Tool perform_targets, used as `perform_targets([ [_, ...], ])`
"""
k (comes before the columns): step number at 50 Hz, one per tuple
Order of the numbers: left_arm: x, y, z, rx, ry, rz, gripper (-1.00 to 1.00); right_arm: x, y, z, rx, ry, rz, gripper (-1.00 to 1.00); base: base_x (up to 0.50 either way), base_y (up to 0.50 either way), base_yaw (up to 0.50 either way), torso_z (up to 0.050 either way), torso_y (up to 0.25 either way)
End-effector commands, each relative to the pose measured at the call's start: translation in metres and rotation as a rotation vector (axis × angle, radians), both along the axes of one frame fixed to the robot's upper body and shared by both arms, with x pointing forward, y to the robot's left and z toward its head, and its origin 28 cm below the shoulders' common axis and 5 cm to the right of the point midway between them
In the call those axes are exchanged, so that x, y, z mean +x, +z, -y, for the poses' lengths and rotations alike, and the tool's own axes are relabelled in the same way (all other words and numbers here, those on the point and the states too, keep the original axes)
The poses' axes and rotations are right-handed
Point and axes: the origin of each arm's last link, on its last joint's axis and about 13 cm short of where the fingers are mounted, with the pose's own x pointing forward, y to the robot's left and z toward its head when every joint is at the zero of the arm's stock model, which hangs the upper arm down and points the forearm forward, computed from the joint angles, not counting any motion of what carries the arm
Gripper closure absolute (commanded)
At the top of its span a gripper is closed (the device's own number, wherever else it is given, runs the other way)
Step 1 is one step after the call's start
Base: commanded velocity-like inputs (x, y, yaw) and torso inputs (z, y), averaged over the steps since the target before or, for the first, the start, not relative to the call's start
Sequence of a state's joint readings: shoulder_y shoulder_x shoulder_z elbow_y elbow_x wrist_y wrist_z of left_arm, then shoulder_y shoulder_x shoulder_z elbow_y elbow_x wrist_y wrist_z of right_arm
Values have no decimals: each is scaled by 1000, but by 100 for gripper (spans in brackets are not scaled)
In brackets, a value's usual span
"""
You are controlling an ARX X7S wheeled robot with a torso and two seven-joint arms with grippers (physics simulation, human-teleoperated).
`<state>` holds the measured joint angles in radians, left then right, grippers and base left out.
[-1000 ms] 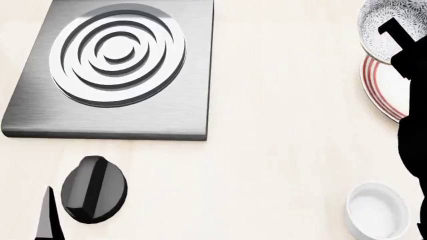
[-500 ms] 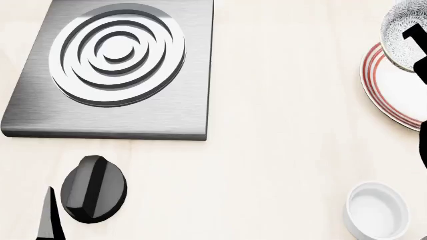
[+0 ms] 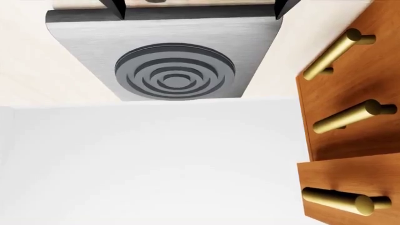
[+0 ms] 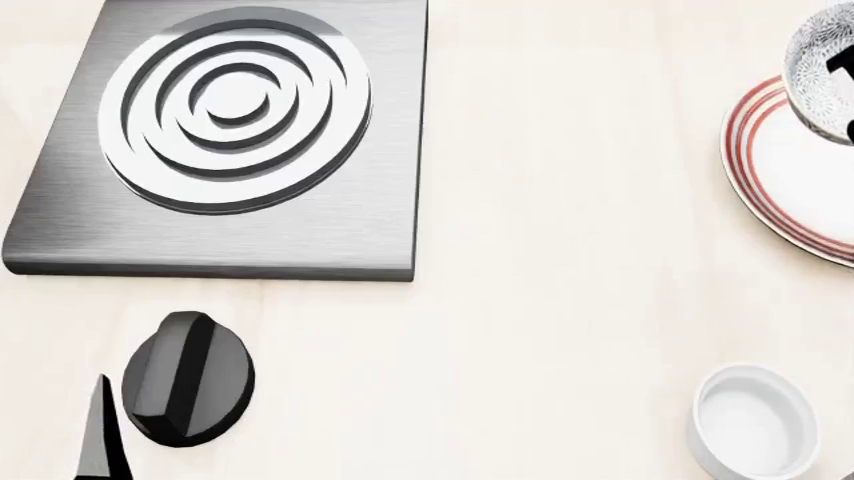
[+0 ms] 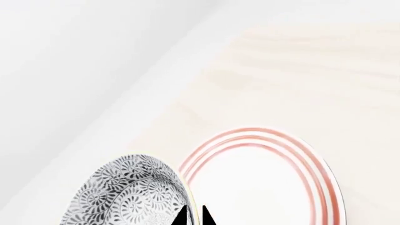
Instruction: Pick the akita bowl next to the ramekin and place it on the plate.
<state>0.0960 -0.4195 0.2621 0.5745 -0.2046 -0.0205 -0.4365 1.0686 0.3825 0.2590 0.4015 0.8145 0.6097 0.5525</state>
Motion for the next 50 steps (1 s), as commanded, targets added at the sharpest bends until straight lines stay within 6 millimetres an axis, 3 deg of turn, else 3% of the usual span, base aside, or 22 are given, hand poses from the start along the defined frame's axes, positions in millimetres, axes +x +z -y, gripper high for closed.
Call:
perform_targets([
  [1,1,-1,0,-2,2,-3,-100,14,3,5,0,-9,-2,100,0,0,0,0,0],
  [34,2,-1,-1,-2,4,-4,-100,47,4,16,-52,-38,-83,100,0,0,0,0,1],
  [41,2,-1,-2,-5,3,-3,-100,51,-11,16,-19,-30,-96,100,0,0,0,0,0],
  [50,2,-1,-2,-6,4,-6,-100,52,-14,16,-11,-27,-94,100,0,0,0,0,1],
])
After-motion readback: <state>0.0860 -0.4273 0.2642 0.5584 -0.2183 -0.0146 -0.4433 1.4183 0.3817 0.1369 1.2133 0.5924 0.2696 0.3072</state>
